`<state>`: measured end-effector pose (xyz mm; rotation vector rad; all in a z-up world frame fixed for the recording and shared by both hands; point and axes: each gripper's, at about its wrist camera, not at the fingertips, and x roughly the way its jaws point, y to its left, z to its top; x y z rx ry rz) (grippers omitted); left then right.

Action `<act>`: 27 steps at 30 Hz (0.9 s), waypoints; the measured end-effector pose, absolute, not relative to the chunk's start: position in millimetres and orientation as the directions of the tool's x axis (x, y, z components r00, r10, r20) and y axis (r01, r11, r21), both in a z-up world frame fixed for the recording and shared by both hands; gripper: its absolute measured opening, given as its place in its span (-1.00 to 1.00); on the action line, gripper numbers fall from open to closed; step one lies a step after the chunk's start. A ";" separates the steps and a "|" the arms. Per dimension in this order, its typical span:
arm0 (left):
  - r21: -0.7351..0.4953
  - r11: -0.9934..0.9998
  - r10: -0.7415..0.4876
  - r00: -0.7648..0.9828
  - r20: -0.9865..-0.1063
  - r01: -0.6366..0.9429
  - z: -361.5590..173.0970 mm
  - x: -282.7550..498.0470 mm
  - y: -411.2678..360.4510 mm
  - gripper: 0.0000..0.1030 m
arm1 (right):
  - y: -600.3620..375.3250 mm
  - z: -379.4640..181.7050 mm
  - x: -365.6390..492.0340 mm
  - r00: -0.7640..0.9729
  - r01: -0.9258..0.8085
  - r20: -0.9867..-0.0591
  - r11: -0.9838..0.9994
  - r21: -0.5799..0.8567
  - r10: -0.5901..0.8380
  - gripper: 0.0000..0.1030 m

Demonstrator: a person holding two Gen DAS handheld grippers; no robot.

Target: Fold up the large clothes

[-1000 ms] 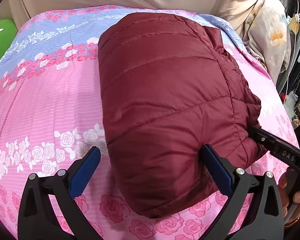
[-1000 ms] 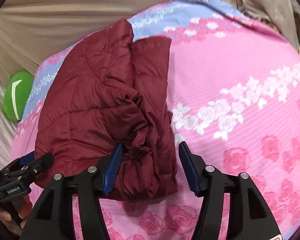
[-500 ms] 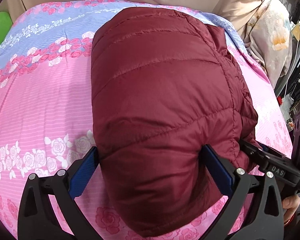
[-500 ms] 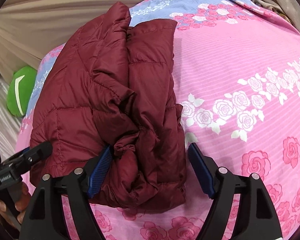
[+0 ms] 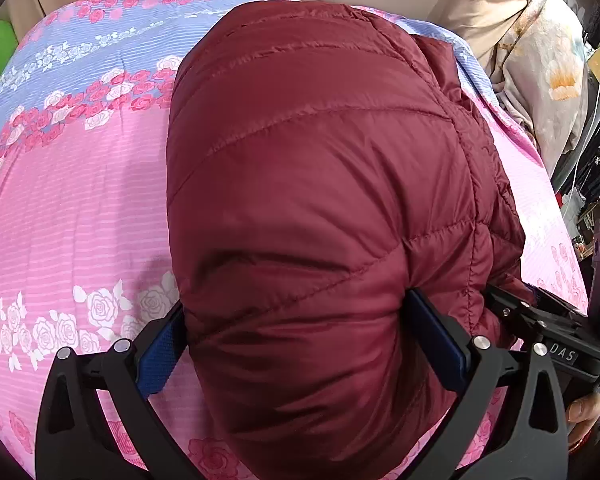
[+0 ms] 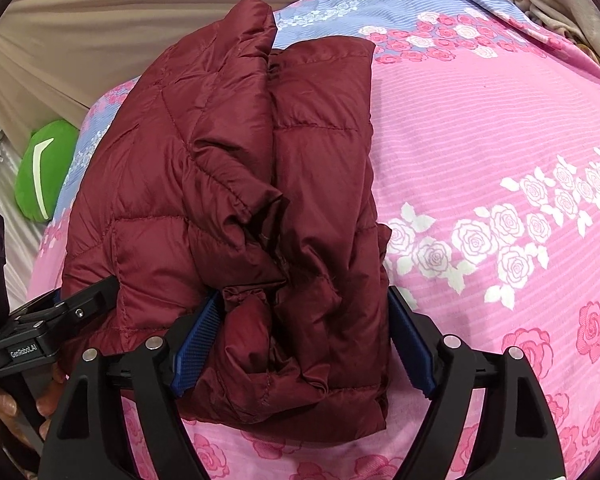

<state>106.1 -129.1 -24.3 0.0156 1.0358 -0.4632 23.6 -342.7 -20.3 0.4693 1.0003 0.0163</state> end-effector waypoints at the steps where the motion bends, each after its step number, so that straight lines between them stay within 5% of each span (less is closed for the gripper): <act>1: -0.202 0.904 -0.363 0.423 -0.830 0.377 -24.7 106.3 -129.3 0.91 | -342.5 -20.6 24.7 0.549 0.197 -0.805 0.901 0.387 0.225 0.55; 9: -0.197 0.905 -0.361 0.432 -0.827 0.378 -29.0 107.5 -133.2 0.91 | -339.2 -21.4 30.1 0.553 0.186 -0.801 0.904 0.386 0.228 0.45; 15: -0.209 0.897 -0.377 0.431 -0.820 0.388 -13.7 99.7 -124.5 0.85 | -339.5 -14.7 23.9 0.574 0.170 -0.768 0.876 0.451 0.284 -0.48; 17: -0.226 0.899 -0.391 0.459 -0.798 0.374 -0.2 95.2 -109.0 0.85 | -344.9 -14.2 19.1 0.578 0.177 -0.759 0.863 0.474 0.298 -0.57; 23: -0.276 0.903 -0.417 0.522 -0.744 0.329 24.4 96.7 -61.2 0.91 | -348.6 -19.2 13.5 0.576 0.177 -0.756 0.855 0.487 0.311 -0.57; 27: -0.359 0.866 -0.483 0.397 -0.780 0.349 -5.8 110.9 -72.7 0.90 | -352.7 -20.2 17.4 0.565 0.186 -0.757 0.843 0.505 0.329 -0.37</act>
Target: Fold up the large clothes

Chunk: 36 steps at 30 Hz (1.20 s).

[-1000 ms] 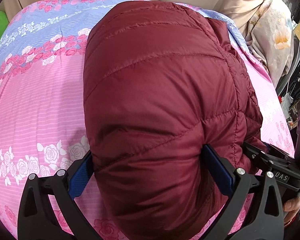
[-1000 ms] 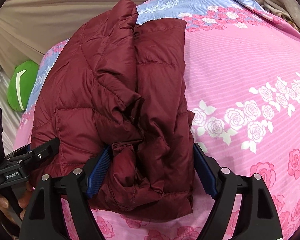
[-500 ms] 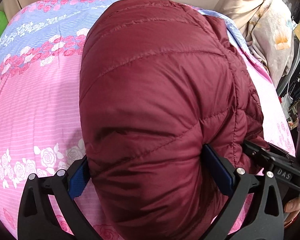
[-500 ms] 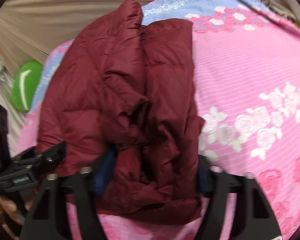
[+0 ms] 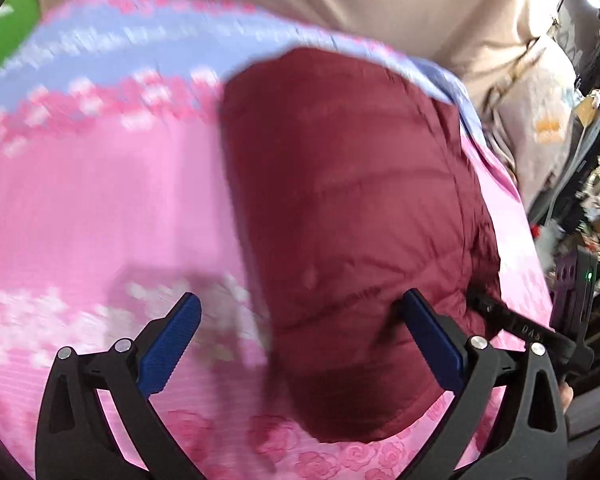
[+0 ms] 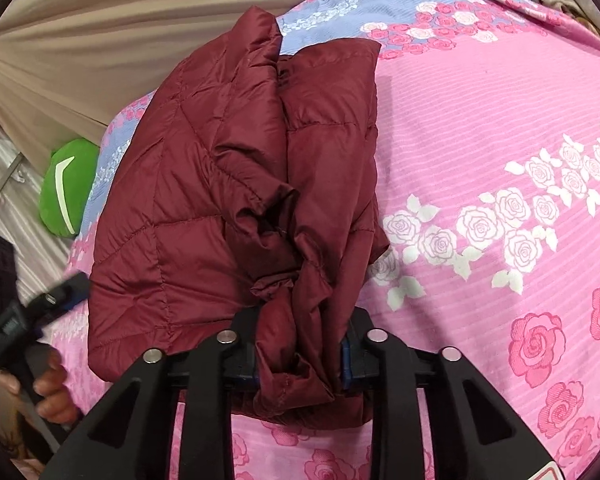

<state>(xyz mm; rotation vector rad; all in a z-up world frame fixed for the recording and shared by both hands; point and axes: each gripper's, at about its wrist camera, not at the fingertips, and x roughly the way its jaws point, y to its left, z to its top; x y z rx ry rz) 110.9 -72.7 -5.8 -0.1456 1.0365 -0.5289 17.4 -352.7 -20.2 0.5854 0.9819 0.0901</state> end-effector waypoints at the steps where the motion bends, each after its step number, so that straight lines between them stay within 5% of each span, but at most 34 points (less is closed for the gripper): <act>1: -0.388 0.850 -0.510 0.369 -0.777 0.356 -11.6 112.4 -77.0 0.90 | -353.3 -20.3 18.3 0.562 0.189 -0.757 0.840 0.509 0.333 -0.30; 3: -0.445 0.814 -0.562 0.309 -0.768 0.374 -20.5 114.5 -86.4 0.90 | -358.2 -23.6 20.4 0.555 0.206 -0.757 0.824 0.528 0.346 -0.08; 6: -0.476 0.789 -0.592 0.273 -0.758 0.389 -30.4 115.8 -98.6 0.91 | -362.1 -28.3 22.3 0.554 0.203 -0.744 0.806 0.556 0.374 -0.03; 10: -0.468 0.789 -0.592 0.289 -0.753 0.398 -31.8 117.6 -104.3 0.81 | -359.1 -25.9 24.1 0.563 0.174 -0.734 0.814 0.555 0.380 -0.37; 15: -0.392 0.775 -0.594 0.359 -0.719 0.496 2.7 112.4 -102.2 -0.03 | -346.4 2.0 16.7 0.631 0.125 -0.697 0.841 0.527 0.342 -0.66; 18: -0.342 0.751 -0.616 0.412 -0.672 0.565 38.6 109.7 -103.3 -0.22 | -334.9 31.9 12.2 0.689 0.064 -0.645 0.859 0.509 0.331 -0.69; 31: -0.062 0.747 -0.649 0.705 -0.286 0.662 191.2 96.9 -43.9 -0.26 | -276.2 185.4 28.5 0.920 -0.216 -0.255 0.928 0.305 0.298 -0.69; 34: -0.023 0.780 -0.604 0.744 -0.285 0.625 188.7 121.0 -27.5 -0.21 | -267.0 175.8 76.0 0.903 -0.238 -0.260 0.903 0.357 0.341 -0.65; 36: -0.027 0.803 -0.564 0.743 -0.360 0.596 162.6 155.9 -19.8 -0.13 | -262.1 149.0 109.3 0.883 -0.211 -0.311 0.888 0.408 0.353 -0.56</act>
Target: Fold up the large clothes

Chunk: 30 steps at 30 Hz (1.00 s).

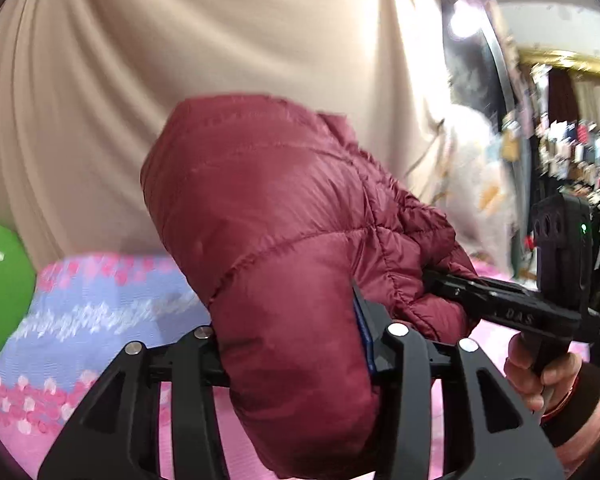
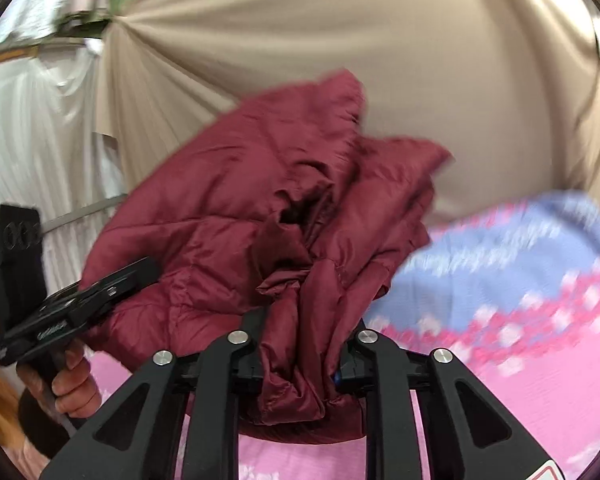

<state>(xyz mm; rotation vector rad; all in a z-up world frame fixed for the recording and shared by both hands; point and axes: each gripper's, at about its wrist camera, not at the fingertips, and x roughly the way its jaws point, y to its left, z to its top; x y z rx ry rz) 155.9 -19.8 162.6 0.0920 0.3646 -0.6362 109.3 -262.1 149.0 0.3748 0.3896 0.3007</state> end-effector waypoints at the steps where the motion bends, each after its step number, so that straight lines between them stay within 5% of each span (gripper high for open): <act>1: -0.034 0.807 -0.553 0.735 -0.392 0.589 151.6 166.5 -17.5 -0.11 | -260.0 130.3 127.4 0.863 -0.191 -0.355 0.882 0.431 0.360 -0.52; 5: -0.049 0.855 -0.423 0.641 -0.640 0.516 40.1 231.3 -15.9 -0.03 | -251.5 8.9 187.9 0.670 0.007 -0.645 0.866 0.500 0.367 -0.41; 6: -0.049 0.879 -0.368 0.608 -0.703 0.475 8.3 241.1 -13.5 0.14 | -250.0 -6.4 190.9 0.641 0.040 -0.677 0.865 0.501 0.362 -0.35; 9: -0.132 0.874 -0.429 0.616 -0.661 0.467 -6.2 226.8 11.0 0.16 | -258.5 -19.8 166.8 0.655 0.059 -0.657 0.841 0.538 0.374 -0.17; 14: -0.047 0.902 -0.366 0.706 -0.607 0.428 32.5 202.5 19.3 0.16 | -266.4 36.9 154.4 0.742 0.048 -0.616 0.896 0.441 0.264 -0.09; 16: -0.047 0.910 -0.362 0.734 -0.575 0.413 50.5 200.1 17.4 0.33 | -265.2 53.3 172.2 0.748 0.026 -0.601 0.892 0.452 0.282 0.09; 23: -0.053 0.944 -0.287 0.730 -0.620 0.326 48.4 211.3 -8.9 0.46 | -237.0 37.8 257.4 0.669 0.024 -0.665 0.884 0.466 0.332 0.18; 26: -0.082 0.946 -0.289 0.700 -0.653 0.313 35.4 212.6 -10.3 0.45 | -222.1 25.6 269.4 0.639 -0.013 -0.677 0.885 0.465 0.365 -0.83; 30: -0.076 0.957 -0.255 0.690 -0.677 0.280 20.4 213.2 -8.9 0.48 | -229.4 58.9 230.1 0.775 -0.058 -0.541 0.889 0.454 0.326 -0.91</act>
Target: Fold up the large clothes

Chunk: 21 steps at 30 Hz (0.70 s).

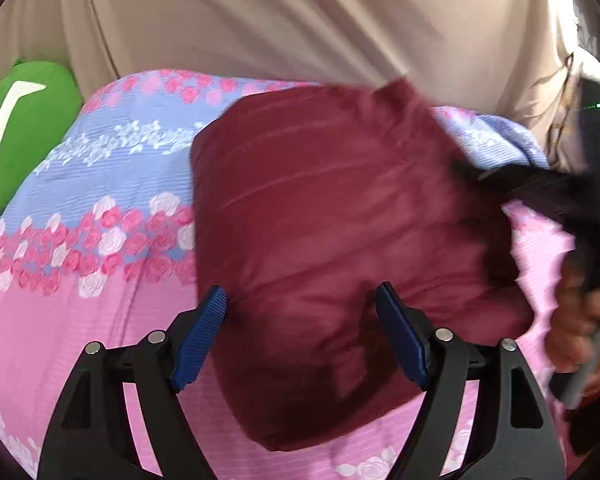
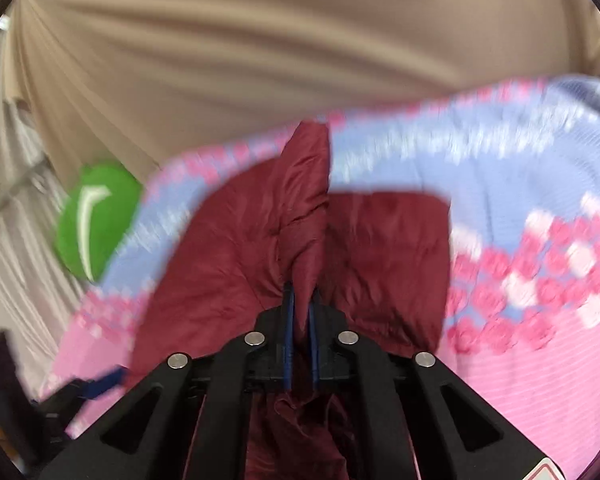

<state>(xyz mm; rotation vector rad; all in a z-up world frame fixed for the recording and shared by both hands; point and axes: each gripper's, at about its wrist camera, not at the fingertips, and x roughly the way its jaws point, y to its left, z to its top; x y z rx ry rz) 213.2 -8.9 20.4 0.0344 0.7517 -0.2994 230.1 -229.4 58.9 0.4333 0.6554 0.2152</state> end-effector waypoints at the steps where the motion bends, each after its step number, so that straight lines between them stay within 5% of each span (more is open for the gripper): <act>1: -0.087 0.957 -0.259 0.682 -0.684 0.277 15.2 214.9 -8.2 0.48 | -235.2 59.9 222.4 0.797 -0.035 -0.524 0.890 0.455 0.300 -0.94; 6: -0.054 0.967 -0.214 0.682 -0.699 0.248 -4.4 219.9 -16.6 0.50 | -247.0 -22.3 248.0 0.654 0.132 -0.725 0.912 0.388 0.214 -1.00; 11: -0.065 0.973 -0.201 0.680 -0.705 0.220 -4.4 216.2 -13.8 0.50 | -258.3 -1.2 229.3 0.706 0.161 -0.672 0.874 0.458 0.222 -0.95; 13: -0.102 0.972 -0.223 0.675 -0.703 0.214 -2.6 214.9 -7.9 0.50 | -255.5 20.4 220.1 0.738 0.121 -0.633 0.877 0.466 0.234 -0.73; 15: -0.123 0.971 -0.231 0.674 -0.702 0.205 -1.6 213.4 -5.0 0.53 | -247.0 37.7 222.4 0.742 0.059 -0.611 0.882 0.468 0.275 -0.20; 18: -0.149 0.970 -0.242 0.669 -0.703 0.194 0.7 207.4 -3.3 0.54 | -229.3 48.4 241.9 0.740 0.013 -0.605 0.894 0.449 0.293 0.23; 21: -0.183 0.960 -0.280 0.668 -0.690 0.213 6.5 193.8 0.8 0.64 | -216.6 26.4 277.9 0.668 0.008 -0.675 0.904 0.426 0.313 0.20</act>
